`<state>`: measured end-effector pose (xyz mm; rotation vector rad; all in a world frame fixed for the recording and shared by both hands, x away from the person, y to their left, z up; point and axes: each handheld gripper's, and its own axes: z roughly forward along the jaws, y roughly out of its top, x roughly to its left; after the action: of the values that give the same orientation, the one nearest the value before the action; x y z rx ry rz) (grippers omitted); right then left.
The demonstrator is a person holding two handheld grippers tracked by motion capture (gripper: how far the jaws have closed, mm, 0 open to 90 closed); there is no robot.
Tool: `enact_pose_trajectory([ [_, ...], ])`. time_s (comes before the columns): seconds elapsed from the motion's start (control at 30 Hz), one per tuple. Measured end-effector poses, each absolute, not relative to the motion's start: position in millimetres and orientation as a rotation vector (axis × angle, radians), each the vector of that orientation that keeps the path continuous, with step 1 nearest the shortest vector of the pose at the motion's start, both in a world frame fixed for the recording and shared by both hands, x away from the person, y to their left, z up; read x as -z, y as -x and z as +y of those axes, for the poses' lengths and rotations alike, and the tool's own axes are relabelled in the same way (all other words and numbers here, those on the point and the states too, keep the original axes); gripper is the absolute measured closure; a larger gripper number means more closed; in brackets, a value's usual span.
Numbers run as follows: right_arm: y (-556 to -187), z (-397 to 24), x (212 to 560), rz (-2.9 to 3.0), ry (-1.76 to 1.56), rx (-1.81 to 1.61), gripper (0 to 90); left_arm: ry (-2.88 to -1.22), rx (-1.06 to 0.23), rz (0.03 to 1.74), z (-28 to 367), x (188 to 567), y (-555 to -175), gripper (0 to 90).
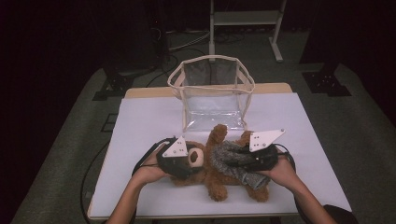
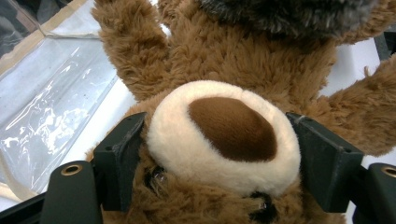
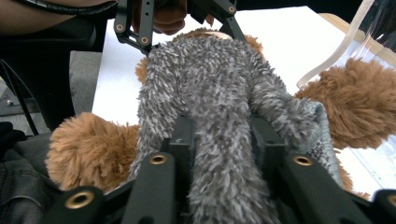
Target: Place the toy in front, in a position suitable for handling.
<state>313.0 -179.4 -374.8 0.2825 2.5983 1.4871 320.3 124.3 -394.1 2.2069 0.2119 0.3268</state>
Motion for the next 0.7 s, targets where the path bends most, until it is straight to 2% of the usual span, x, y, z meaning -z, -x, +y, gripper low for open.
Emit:
enact_pose_trajectory([
  [0.23, -309, -188, 372, 2.610, -0.295, -1.484, 72.8, -2.206, -0.321, 0.212, 125, 394, -321, 24.2],
  [0.5, -304, -206, 371, 2.618, -0.384, -1.467, 74.1, -2.211, -0.323, 0.218, 123, 394, -321, 24.1],
  [0.7, -312, -192, 363, 2.626, -0.387, -1.488, 73.8, -2.214, -0.327, 0.223, 123, 394, -321, 23.9],
])
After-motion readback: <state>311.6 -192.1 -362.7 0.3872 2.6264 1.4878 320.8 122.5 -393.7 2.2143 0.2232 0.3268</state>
